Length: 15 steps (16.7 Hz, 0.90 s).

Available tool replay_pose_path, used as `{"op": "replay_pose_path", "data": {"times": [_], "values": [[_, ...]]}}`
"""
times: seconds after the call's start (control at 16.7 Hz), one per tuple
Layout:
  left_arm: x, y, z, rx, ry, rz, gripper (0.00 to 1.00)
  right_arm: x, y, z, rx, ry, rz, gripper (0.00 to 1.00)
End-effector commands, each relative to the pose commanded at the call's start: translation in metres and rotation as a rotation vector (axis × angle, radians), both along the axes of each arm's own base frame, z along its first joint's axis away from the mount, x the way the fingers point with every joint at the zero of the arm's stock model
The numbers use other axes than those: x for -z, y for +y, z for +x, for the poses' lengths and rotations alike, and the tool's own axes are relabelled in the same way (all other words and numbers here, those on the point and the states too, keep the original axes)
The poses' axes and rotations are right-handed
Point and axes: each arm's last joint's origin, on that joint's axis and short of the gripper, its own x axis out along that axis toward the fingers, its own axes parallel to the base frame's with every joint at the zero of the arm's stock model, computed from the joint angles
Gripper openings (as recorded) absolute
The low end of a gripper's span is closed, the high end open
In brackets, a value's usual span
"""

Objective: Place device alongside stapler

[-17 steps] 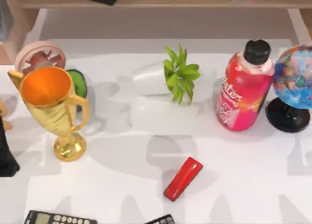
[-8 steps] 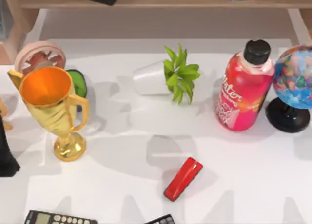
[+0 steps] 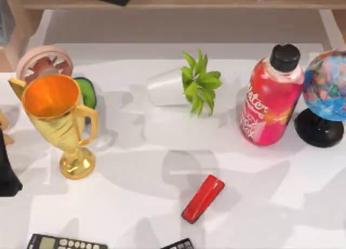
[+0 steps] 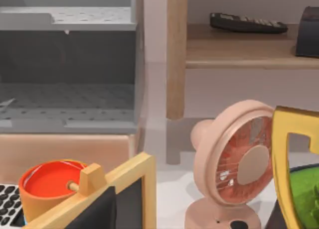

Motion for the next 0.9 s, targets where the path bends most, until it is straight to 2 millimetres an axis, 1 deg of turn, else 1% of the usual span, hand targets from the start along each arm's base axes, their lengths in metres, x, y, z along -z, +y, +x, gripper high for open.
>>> {"op": "replay_pose_path", "data": {"times": [0.12, 0.24, 0.36, 0.48, 0.54, 0.66, 0.78, 0.9], "values": [[0.0, 0.0, 0.0, 0.0, 0.0, 0.0, 1.0, 0.0, -0.024, 0.047, -0.013, 0.146, 0.018, 1.0], [0.0, 0.0, 0.0, 0.0, 0.0, 0.0, 1.0, 0.011, -0.047, 0.094, -0.046, 0.275, 0.04, 1.0], [0.0, 0.0, 0.0, 0.0, 0.0, 0.0, 1.0, 0.032, -0.066, 0.136, -0.092, 0.381, 0.063, 1.0], [0.0, 0.0, 0.0, 0.0, 0.0, 0.0, 1.0, 0.058, -0.082, 0.172, -0.144, 0.464, 0.083, 1.0], [0.0, 0.0, 0.0, 0.0, 0.0, 0.0, 1.0, 0.073, -0.088, 0.186, -0.17, 0.498, 0.092, 1.0], [0.0, 0.0, 0.0, 0.0, 0.0, 0.0, 1.0, 0.101, -0.098, 0.208, -0.219, 0.555, 0.108, 1.0], [0.0, 0.0, 0.0, 0.0, 0.0, 0.0, 1.0, 0.126, -0.104, 0.223, -0.264, 0.596, 0.121, 1.0], [0.0, 0.0, 0.0, 0.0, 0.0, 0.0, 1.0, 0.144, -0.106, 0.232, -0.3, 0.62, 0.128, 1.0]]}}
